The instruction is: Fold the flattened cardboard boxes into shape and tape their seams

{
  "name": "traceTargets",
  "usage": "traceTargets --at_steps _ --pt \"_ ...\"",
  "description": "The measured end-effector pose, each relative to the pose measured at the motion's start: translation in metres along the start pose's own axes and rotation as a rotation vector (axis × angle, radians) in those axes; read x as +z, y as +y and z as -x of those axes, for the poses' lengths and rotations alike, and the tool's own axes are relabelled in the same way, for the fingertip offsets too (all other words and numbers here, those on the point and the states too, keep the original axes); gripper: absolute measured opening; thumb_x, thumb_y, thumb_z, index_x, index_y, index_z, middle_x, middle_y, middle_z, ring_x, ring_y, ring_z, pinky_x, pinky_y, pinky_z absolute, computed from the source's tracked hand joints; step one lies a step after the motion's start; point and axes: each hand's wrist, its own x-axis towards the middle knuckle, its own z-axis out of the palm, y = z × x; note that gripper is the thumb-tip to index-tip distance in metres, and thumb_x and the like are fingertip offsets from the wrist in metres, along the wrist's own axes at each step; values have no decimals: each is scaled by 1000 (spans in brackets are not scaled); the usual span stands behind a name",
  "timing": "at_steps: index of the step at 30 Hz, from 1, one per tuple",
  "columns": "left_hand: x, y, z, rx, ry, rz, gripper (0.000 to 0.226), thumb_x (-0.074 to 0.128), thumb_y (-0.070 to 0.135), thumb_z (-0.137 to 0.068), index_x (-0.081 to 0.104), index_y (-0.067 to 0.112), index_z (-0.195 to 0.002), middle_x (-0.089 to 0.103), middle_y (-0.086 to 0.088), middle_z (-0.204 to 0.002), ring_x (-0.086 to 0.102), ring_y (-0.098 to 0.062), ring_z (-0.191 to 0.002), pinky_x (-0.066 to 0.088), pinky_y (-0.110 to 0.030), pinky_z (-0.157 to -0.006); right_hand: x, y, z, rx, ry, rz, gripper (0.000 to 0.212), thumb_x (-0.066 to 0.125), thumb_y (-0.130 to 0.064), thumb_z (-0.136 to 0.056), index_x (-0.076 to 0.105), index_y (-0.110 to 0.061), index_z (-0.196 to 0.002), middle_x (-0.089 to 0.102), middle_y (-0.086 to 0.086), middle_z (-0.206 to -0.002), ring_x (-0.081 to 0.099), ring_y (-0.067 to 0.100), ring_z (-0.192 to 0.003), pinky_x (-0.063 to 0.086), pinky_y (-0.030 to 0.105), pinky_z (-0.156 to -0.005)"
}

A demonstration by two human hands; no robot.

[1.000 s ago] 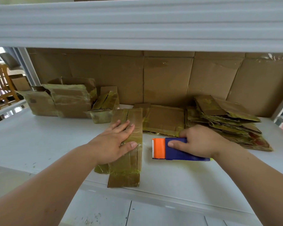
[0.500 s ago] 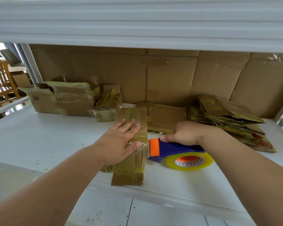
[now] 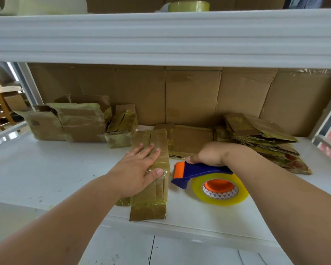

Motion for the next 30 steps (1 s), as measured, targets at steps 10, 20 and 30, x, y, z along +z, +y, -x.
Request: traceTargets --at_steps 10,20,30 --pt "-4 -2 2 -1 -34 8 83 13 73 -88 -10 33 -156 -16 16 -162 -18 -9 -149 -2 -31 -123 36 54 13 80 402 423 65 31 -76 -90 61 -21 -74 61 -2 -72 58 16 -68 49 30 -63" --pt "-5 -4 8 -10 13 152 55 48 53 -97 27 28 -141 -1 17 -164 -11 -5 -150 11 -34 -124 87 52 10 32 292 485 58 34 -67 -92 57 -22 -120 60 5 -120 53 26 -113 31 43 -102" --pt "10 -3 10 17 244 141 59 56 52 -94 43 24 -145 18 14 -163 0 -7 -151 18 -33 -122 76 -31 28 -439 276 87 35 42 -50 -101 55 -19 -111 58 5 -112 55 24 -104 35 31 -76"
